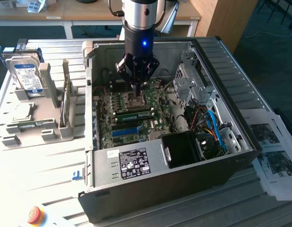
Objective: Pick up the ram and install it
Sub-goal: 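Press down the ram until it locks into place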
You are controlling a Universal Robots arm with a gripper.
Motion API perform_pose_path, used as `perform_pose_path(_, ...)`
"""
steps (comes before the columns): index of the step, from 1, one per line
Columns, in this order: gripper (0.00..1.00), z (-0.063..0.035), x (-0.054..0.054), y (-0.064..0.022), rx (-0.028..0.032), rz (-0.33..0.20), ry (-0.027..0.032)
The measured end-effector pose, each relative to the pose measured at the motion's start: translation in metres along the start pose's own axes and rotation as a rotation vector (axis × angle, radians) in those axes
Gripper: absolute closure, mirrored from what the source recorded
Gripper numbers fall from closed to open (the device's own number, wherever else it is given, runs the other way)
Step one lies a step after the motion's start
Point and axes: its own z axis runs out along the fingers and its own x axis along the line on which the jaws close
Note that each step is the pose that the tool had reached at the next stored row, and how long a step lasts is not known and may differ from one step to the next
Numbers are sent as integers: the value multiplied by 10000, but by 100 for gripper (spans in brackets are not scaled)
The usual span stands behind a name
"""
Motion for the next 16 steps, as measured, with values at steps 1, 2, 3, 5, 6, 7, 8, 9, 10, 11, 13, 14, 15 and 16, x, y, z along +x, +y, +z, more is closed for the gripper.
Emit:
perform_pose_path(1, 90, 0, 0, 0, 3, 144, 4)
perform_pose_path(2, 90, 0, 0, 0, 7, 289, 8)
perform_pose_path(3, 90, 0, 0, 0, 9, 415, 11)
perform_pose_path(5, 90, 0, 0, 0, 9, 460, 14)
perform_pose_path(6, 90, 0, 0, 0, 9, 460, 14)
perform_pose_path(7, 90, 0, 0, 0, 7, 460, 16)
perform_pose_path(8, 90, 1, 0, 1, -4, 461, 16)
perform_pose_path(9, 90, 1, -1, 1, -17, 460, 19)
perform_pose_path(10, 90, 1, -1, 1, -31, 460, 27)
perform_pose_path(11, 90, 0, 0, 0, -43, 459, 38)
perform_pose_path(13, 90, 1, 0, 0, -72, 460, 63)
perform_pose_path(14, 90, 0, -1, 0, -91, 459, 86)
perform_pose_path(15, 90, 1, 0, 0, -109, 460, 110)
perform_pose_path(16, 90, 0, 0, 0, -123, 460, 128)
